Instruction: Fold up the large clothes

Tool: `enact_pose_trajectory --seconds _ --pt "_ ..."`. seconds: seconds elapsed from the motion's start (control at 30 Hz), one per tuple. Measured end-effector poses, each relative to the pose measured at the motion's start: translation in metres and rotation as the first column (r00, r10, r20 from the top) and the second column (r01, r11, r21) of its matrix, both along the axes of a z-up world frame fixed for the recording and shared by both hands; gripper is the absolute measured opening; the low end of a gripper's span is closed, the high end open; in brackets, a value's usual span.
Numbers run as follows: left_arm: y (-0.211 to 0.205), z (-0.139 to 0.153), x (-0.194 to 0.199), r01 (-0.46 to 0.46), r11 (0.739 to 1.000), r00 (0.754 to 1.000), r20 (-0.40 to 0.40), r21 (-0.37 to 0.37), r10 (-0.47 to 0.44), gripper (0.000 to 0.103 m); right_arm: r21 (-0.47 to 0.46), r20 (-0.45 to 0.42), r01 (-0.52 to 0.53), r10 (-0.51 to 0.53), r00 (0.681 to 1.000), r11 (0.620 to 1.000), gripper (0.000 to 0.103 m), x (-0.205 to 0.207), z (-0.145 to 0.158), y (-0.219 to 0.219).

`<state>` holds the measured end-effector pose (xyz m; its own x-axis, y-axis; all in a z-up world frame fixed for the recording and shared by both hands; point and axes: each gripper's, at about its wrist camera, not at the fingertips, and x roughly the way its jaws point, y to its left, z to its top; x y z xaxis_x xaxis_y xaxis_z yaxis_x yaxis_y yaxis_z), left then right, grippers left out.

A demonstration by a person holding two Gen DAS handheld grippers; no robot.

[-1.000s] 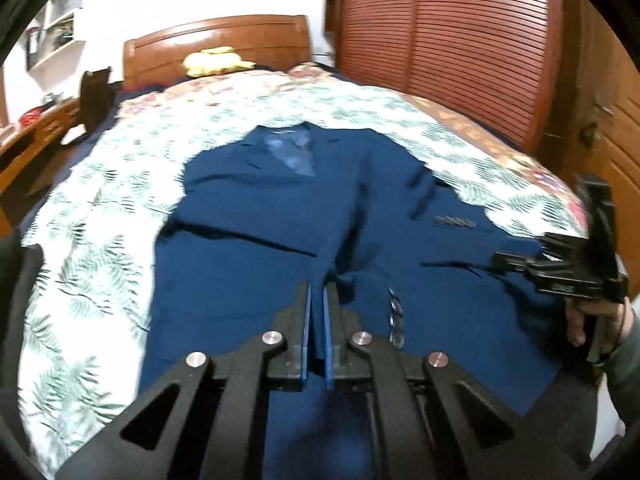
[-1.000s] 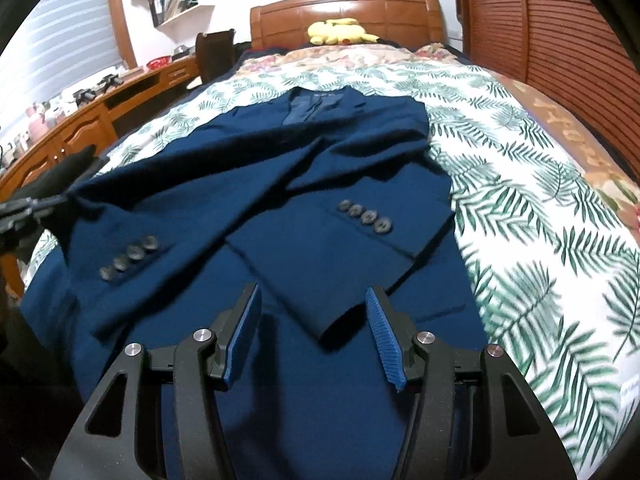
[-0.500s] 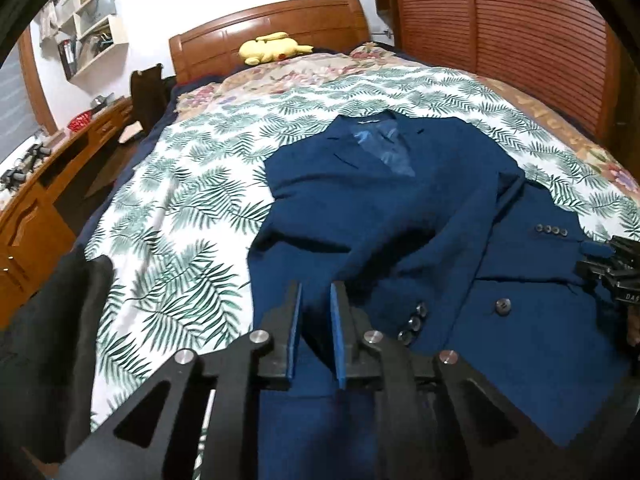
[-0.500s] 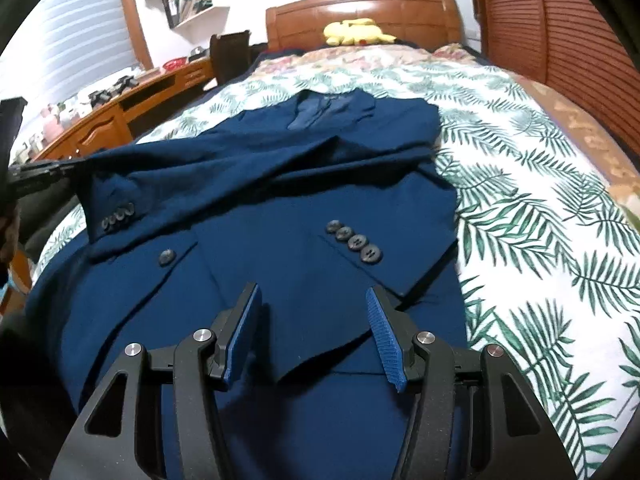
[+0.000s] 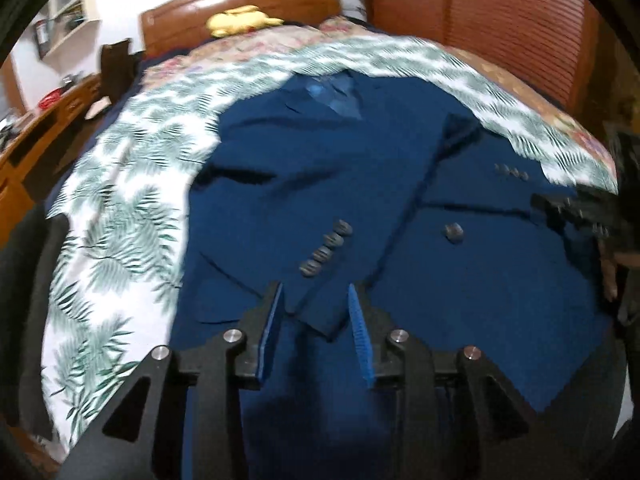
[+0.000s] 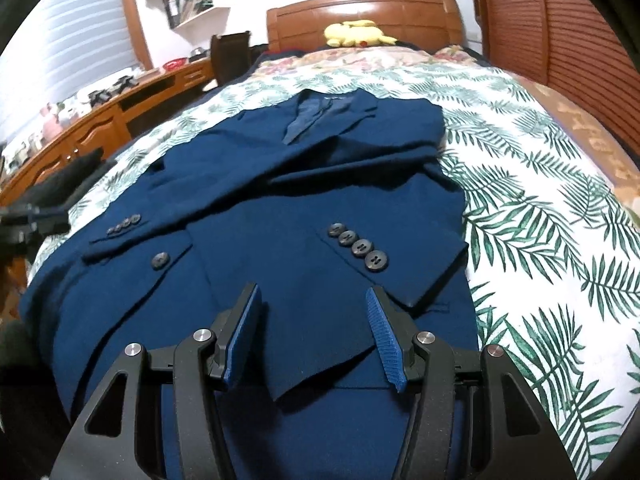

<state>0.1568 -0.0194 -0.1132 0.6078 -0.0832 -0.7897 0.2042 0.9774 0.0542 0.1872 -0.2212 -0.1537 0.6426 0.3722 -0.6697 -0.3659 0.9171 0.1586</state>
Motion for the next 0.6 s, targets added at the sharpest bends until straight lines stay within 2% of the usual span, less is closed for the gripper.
enact_pose_trajectory --seconds 0.2,0.3,0.47,0.5,0.57,0.6 --pt "-0.008 -0.02 0.001 0.088 0.996 0.996 0.014 0.014 -0.089 0.032 -0.081 -0.018 0.053 -0.055 0.998 0.995 0.055 0.0 0.006 0.002" --pt "-0.001 -0.029 0.004 0.098 0.995 0.995 -0.006 -0.019 -0.098 0.032 -0.135 -0.007 0.085 -0.087 0.996 0.987 0.055 0.0 0.019 0.004" --pt "0.001 -0.035 0.008 0.143 0.989 0.989 -0.013 -0.047 -0.144 0.032 -0.141 0.027 0.101 -0.098 0.995 0.985 0.055 0.014 0.045 0.012" --pt "0.002 -0.035 0.009 0.145 0.988 0.989 -0.014 -0.055 -0.146 0.028 -0.14 0.031 0.097 -0.094 0.995 0.985 0.055 0.02 0.047 0.016" --pt "0.004 -0.031 0.012 0.151 0.986 0.988 -0.011 -0.076 -0.152 0.009 -0.142 0.037 0.082 -0.077 0.996 0.986 0.055 0.037 0.049 0.023" --pt "0.007 -0.027 0.014 0.151 0.983 0.988 -0.003 -0.102 -0.152 0.003 -0.145 0.042 0.071 -0.066 0.997 0.987 0.055 0.047 0.048 0.027"
